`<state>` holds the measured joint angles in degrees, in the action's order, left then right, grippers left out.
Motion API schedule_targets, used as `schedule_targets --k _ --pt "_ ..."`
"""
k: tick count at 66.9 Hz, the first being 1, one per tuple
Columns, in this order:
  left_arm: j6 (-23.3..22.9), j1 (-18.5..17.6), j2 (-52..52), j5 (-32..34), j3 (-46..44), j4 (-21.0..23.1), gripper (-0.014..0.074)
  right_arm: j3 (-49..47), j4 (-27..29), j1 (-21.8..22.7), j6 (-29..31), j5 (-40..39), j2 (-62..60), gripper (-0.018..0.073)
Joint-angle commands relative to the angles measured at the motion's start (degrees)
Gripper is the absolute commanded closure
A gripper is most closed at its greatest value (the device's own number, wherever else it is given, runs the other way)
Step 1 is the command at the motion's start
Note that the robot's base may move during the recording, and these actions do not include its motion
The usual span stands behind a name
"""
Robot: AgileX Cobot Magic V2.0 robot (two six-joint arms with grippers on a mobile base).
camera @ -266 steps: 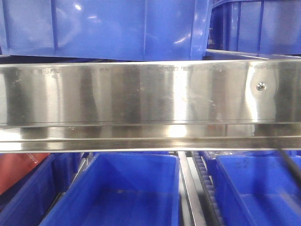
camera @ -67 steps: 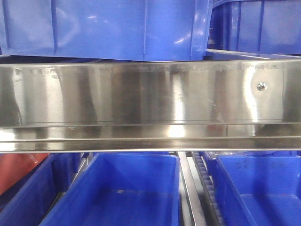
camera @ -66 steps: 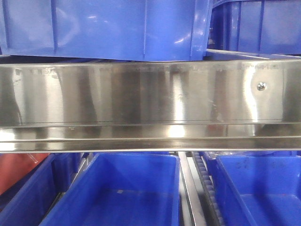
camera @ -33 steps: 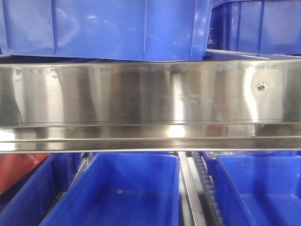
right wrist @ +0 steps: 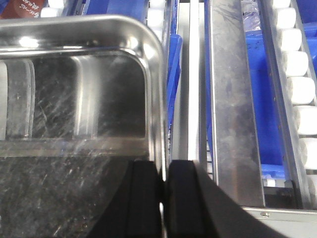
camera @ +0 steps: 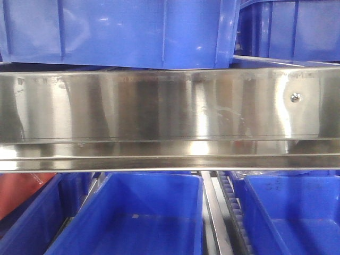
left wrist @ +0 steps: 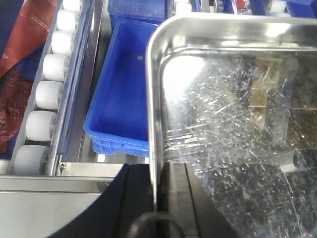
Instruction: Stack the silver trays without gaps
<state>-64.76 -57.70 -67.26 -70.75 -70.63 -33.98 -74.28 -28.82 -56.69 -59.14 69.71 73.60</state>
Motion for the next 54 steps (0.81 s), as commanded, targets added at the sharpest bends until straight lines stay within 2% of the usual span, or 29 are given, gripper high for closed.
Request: schedule_targets --k 1,17,27,44,54 --pt "0.2 -0.42 -0.04 6.25 -0.21 1.72 0.0613 -0.35 1.02 -0.57 0.11 -7.58 -0.15 0.0583" --pt "0.2 -0.42 -0.04 6.25 -0.21 1.72 0.0613 -0.35 1.02 -0.57 0.11 -7.58 -0.15 0.0583" --pt "0.2 -0.42 -0.04 6.23 -0.21 -0.24 0.0613 -0.35 1.02 -0.57 0.11 -7.58 -0.15 0.0583" --pt "0.2 -0.42 -0.04 6.23 -0.21 -8.27 0.0613 -0.35 1.02 -0.57 0.11 -7.58 -0.15 0.0583" --pt "0.2 -0.42 -0.04 6.23 -0.21 -16.0 0.0613 -0.35 1.02 -0.57 0.11 -7.58 -0.15 0.0583"
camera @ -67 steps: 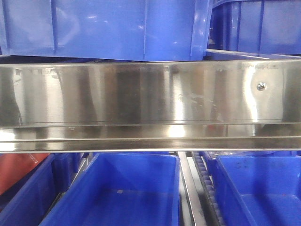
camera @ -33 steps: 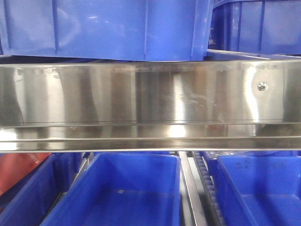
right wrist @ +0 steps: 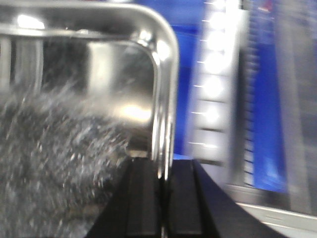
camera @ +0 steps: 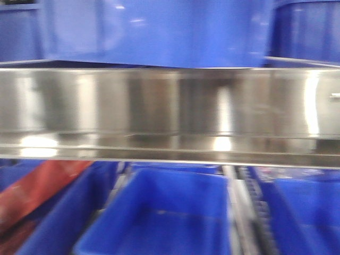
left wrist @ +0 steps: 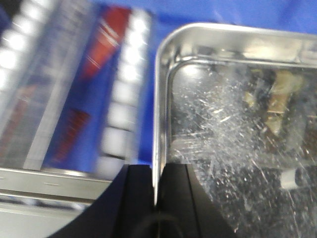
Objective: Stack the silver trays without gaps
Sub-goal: 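Drive the base away from the rack holding the tray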
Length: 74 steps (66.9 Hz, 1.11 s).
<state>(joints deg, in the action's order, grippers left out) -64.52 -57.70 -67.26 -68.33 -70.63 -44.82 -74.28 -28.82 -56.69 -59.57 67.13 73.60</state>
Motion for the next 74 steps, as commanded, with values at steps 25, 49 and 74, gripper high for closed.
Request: schedule_targets --k 25,49,74 --pt "-0.03 -0.42 -0.04 3.81 -0.21 -21.03 0.0613 -0.35 1.02 -0.57 0.54 -5.01 -0.15 0.0583" --pt "-0.03 -0.42 -0.04 3.81 -0.21 -21.15 0.0613 -0.35 1.02 -0.57 0.54 -5.01 -0.15 0.0583" --pt "-0.03 -0.42 -0.04 3.81 -0.21 -21.15 0.0613 -0.35 1.02 -0.57 0.54 -5.01 -0.15 0.0583"
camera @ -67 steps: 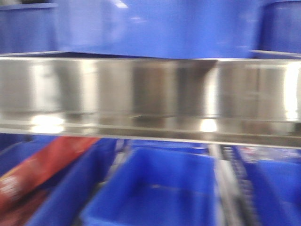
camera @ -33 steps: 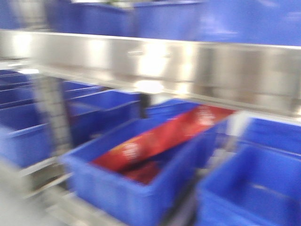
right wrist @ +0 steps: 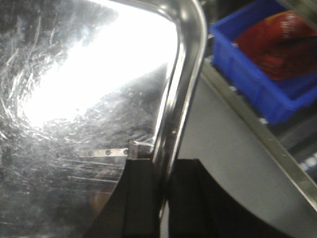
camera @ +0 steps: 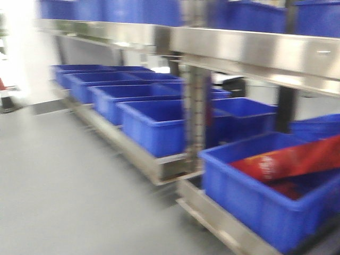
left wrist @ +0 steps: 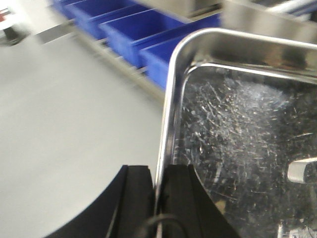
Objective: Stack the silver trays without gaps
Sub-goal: 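Drive the base away from the rack holding the tray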
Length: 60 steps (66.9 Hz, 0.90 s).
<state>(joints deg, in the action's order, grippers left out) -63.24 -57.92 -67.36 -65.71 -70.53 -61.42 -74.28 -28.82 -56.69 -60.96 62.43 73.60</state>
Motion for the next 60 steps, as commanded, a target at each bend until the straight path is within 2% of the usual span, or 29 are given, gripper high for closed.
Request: schedule_targets --k 1,60 --pt "-1.31 -0.21 0.06 1.19 -0.31 -4.55 0.0613 -0.35 1.02 -0.57 1.93 -0.31 -0.15 0.0583" --pt "-1.31 -0.21 0.06 1.19 -0.31 -4.55 0.0613 -0.35 1.02 -0.57 1.93 -0.31 -0.15 0.0583"
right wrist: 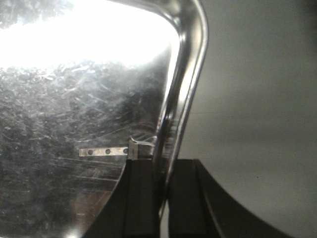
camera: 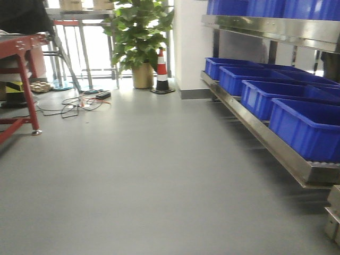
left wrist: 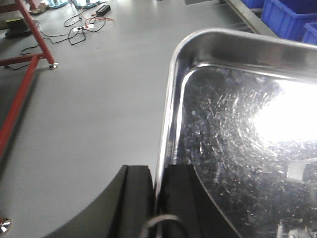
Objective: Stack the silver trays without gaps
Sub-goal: 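Drive the base away from the rack holding the tray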
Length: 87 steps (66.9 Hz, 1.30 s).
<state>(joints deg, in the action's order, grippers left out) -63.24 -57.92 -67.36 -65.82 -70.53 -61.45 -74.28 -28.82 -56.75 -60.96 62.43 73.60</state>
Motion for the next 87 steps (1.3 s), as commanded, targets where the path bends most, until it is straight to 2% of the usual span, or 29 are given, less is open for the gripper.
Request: schedule_targets --k 1,87 --pt "-1.31 -0.21 0.06 1.3 -0.31 -4.52 0.0613 -0.35 1.02 -0.52 1.93 -0.31 -0.15 0.0583" --pt "-1.31 -0.21 0.06 1.3 -0.31 -4.52 0.0613 -0.35 1.02 -0.52 1.93 -0.31 -0.15 0.0583"
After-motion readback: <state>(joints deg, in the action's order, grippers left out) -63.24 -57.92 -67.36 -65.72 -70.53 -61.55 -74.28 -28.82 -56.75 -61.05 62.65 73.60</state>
